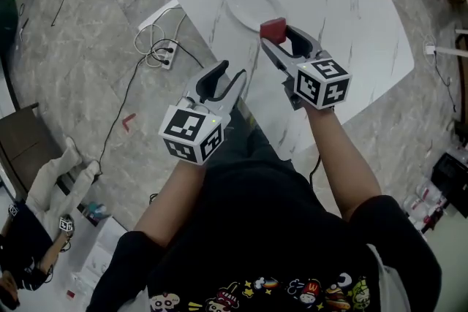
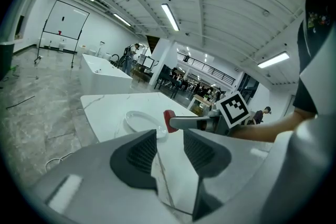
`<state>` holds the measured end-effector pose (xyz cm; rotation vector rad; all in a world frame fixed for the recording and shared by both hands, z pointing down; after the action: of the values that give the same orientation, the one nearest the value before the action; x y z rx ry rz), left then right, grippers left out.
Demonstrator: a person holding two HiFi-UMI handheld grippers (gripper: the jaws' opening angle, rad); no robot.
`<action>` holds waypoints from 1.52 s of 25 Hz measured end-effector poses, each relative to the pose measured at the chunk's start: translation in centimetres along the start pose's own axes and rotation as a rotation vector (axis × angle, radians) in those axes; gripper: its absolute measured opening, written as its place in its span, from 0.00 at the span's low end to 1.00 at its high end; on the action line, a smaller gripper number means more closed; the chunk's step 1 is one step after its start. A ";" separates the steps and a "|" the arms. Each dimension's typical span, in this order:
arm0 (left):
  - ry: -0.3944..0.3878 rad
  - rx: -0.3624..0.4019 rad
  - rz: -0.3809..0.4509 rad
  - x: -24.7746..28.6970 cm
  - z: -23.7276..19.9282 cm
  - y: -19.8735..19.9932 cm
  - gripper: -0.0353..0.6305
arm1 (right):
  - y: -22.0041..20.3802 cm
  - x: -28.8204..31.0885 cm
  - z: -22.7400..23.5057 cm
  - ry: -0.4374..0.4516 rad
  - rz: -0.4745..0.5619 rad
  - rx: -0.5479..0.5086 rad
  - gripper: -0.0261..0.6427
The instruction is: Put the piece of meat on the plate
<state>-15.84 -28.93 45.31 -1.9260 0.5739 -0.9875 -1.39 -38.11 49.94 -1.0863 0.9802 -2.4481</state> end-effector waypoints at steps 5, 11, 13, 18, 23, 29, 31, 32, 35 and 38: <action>0.019 -0.029 -0.006 0.5 -2.5 -0.7 0.46 | 0.5 4.1 1.9 -0.027 -0.052 -0.046 0.48; 0.040 -0.065 -0.014 0.3 -5.2 -1.3 0.46 | 1.3 8.2 3.7 -0.073 -0.123 -0.111 0.48; 0.046 -0.075 -0.015 0.2 -5.9 -1.5 0.46 | 1.3 9.3 4.4 -0.090 -0.159 -0.130 0.48; 0.059 -0.098 -0.011 0.2 -7.1 -1.8 0.46 | 0.8 11.0 5.3 -0.118 -0.258 -0.172 0.48; 0.066 -0.118 -0.012 0.3 -7.6 -2.3 0.46 | 0.9 11.5 5.3 -0.133 -0.308 -0.209 0.48; 0.067 -0.120 -0.008 0.3 -7.7 -2.2 0.46 | 1.1 12.2 5.3 -0.129 -0.373 -0.217 0.48; 0.068 -0.120 -0.005 0.3 -7.6 -2.2 0.46 | 1.2 12.4 5.3 -0.120 -0.387 -0.225 0.48; 0.069 -0.119 -0.004 0.3 -7.6 -2.1 0.46 | 1.2 12.4 5.3 -0.117 -0.392 -0.232 0.48; 0.072 -0.117 -0.003 0.1 -7.6 -2.0 0.46 | 1.3 12.6 5.2 -0.111 -0.400 -0.249 0.49; 0.077 -0.113 -0.002 -0.1 -7.7 -1.9 0.46 | 1.3 12.6 5.1 -0.106 -0.397 -0.244 0.49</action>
<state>-22.14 -31.65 49.19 -1.9951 0.6849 -1.0535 -6.15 -47.76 58.40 -1.6119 1.1443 -2.5813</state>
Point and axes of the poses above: the fingertips, and each gripper's own axes: x forward along the fingers, z to its right, y out of its top, the point moved 5 cm from there along -x, backward along the fingers, and after that the axes turned 10 degrees about x, right-handed, at the moved point
